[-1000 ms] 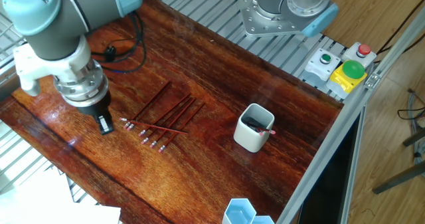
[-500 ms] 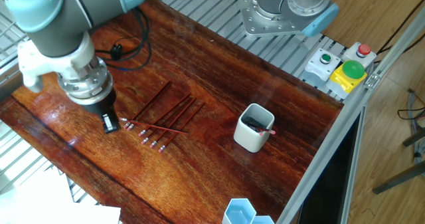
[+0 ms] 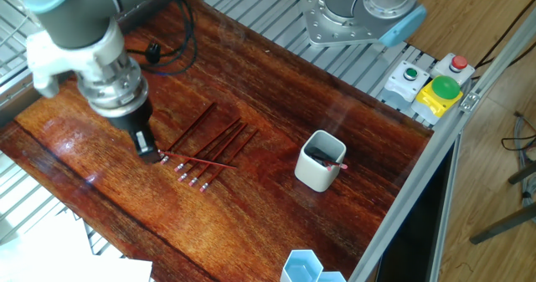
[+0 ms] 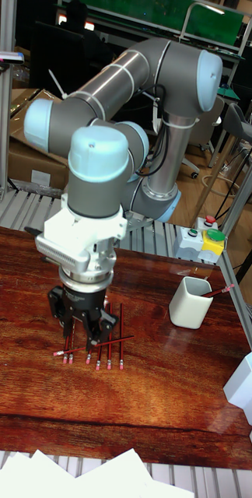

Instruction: Put the pen into the pen holder

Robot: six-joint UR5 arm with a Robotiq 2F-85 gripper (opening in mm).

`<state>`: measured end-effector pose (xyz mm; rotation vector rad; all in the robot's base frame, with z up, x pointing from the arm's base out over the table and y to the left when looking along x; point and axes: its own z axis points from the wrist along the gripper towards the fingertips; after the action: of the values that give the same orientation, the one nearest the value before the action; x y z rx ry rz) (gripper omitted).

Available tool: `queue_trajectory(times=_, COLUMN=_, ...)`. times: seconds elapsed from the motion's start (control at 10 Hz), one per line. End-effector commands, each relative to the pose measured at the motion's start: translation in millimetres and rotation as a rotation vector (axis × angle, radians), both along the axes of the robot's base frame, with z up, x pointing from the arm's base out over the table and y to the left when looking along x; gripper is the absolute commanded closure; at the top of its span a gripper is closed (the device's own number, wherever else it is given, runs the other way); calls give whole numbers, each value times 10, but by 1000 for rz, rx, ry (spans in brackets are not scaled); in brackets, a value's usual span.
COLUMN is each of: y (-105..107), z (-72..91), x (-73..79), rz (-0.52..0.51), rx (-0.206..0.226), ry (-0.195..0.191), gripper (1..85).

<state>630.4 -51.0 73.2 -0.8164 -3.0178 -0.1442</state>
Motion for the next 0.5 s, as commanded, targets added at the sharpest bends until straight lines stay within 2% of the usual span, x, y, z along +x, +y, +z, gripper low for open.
queue_trajectory(times=0.0, y=-15, z=-12, x=-126, rz=-16, rx=20, ry=-18, gripper=317)
queue_trajectory(times=0.1, y=62, z=-83, x=-114, rz=-17, rx=48, ry=-22, gripper=320)
queue_trajectory(times=0.4, y=113, z=-73, x=-54, rz=-20, rx=68, ry=-45, gripper=320)
